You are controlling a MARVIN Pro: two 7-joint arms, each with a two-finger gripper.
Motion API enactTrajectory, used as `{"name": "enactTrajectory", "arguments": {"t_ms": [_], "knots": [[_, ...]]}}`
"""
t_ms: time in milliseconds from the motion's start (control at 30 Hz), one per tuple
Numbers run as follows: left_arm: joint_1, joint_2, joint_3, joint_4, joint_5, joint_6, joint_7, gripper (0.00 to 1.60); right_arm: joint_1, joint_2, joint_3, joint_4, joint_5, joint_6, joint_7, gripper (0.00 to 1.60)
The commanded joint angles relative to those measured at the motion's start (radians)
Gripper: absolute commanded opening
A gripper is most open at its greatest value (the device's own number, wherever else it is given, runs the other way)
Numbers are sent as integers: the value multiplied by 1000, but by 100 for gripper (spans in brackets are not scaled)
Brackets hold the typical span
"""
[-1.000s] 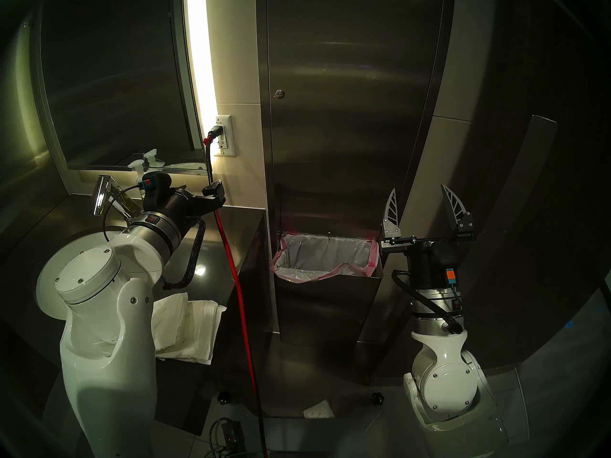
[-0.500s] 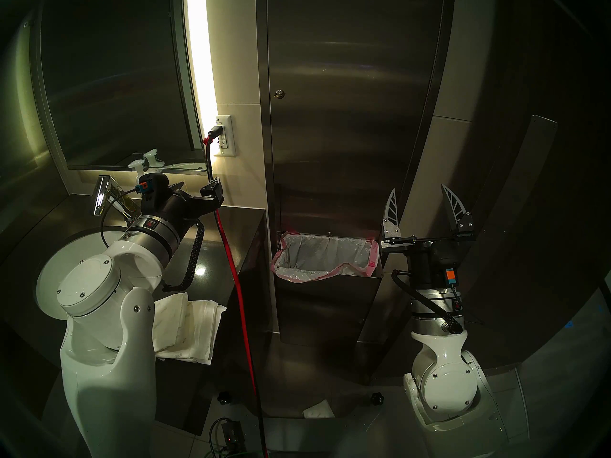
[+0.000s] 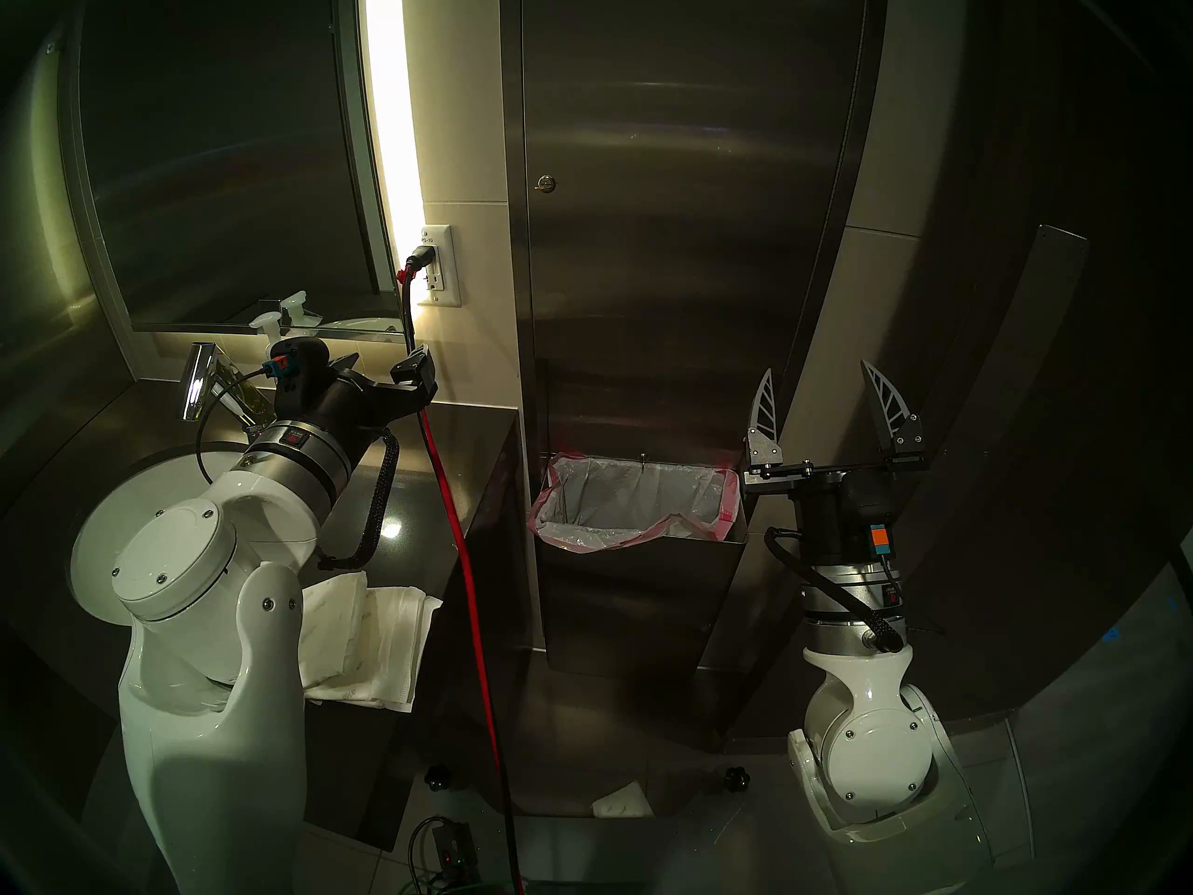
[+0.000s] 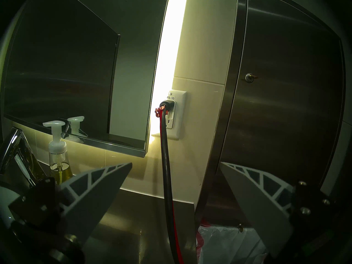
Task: Twist key and close towel dispenser
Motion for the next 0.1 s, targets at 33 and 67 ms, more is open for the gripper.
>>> {"name": "enactTrajectory", "arguments": {"t_ms": [33, 67], "knots": [[-7, -3, 2, -8, -2, -10, -2, 160, 4, 0, 2, -16, 2, 0, -1, 160], [-7, -3, 2, -8, -2, -10, -2, 160, 4, 0, 2, -16, 2, 0, -1, 160]]}}
